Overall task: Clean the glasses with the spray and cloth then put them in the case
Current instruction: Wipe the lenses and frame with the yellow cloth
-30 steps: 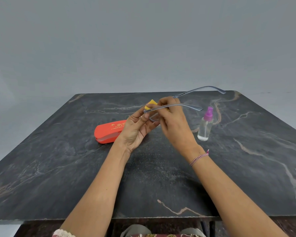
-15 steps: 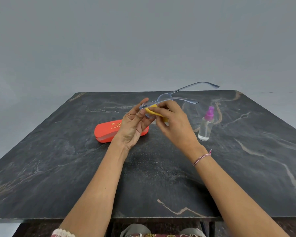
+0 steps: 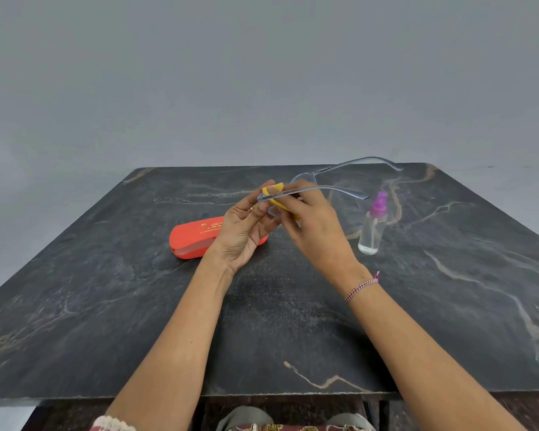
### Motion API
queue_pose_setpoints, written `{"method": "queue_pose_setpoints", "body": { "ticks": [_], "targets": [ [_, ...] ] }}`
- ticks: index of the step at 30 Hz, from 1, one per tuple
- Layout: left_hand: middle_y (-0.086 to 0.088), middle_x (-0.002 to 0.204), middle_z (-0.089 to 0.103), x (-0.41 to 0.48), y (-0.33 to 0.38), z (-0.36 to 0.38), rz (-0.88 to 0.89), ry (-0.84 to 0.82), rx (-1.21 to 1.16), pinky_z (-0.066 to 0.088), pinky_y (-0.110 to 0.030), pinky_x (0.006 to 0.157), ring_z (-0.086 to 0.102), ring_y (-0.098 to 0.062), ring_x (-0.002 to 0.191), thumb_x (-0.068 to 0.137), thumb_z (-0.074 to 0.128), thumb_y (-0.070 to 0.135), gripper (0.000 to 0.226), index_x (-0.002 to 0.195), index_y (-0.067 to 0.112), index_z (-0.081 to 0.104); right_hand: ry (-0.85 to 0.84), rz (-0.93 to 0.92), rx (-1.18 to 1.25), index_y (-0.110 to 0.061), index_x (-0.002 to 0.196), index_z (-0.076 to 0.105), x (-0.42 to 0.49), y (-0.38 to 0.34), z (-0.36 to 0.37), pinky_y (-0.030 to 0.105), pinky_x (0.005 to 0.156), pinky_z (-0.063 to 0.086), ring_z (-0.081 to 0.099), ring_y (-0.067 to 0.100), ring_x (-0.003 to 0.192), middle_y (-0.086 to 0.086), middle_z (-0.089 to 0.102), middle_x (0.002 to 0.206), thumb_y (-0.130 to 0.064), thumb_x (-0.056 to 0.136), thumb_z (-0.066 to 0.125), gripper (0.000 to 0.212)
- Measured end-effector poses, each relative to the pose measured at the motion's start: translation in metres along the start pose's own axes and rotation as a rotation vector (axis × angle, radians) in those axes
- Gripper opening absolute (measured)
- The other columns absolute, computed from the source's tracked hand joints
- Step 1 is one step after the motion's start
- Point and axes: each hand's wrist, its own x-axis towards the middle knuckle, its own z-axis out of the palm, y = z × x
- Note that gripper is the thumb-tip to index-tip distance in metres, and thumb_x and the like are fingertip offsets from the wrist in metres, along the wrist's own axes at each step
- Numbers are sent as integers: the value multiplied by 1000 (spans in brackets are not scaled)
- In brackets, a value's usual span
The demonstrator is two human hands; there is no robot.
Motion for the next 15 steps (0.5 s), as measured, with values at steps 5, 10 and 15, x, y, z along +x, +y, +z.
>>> {"method": "queue_pose_setpoints", "body": {
  "ticks": [5, 10, 15],
  "targets": [
    [-1, 102, 72, -1, -1, 0, 7, -14, 13, 56, -23, 72, 69, -12, 90, 54, 88, 27, 53, 103, 15, 72, 22, -30, -9, -6, 112, 65, 1, 2, -1, 17, 83, 39, 47, 14, 94, 12, 60, 100, 10, 79, 61, 37],
    [-4, 110, 70, 0, -3, 0, -11, -24, 49, 56, -27, 76, 67, -18, 101, 55, 87, 27, 52, 104, 15, 72, 41, 35, -51, -6, 111, 66, 1, 8, -1, 13, 79, 37, 44, 14, 90, 12, 56, 95, 9, 79, 61, 35],
    [-2, 98, 73, -1, -2, -1, -7, 5, 28, 56, -24, 69, 70, -13, 88, 50, 90, 28, 55, 101, 16, 73, -11, -19, 14, -9, 114, 65, 0, 3, -2, 15, 75, 40, 45, 14, 91, 11, 54, 97, -6, 85, 48, 34]
  ]
}}
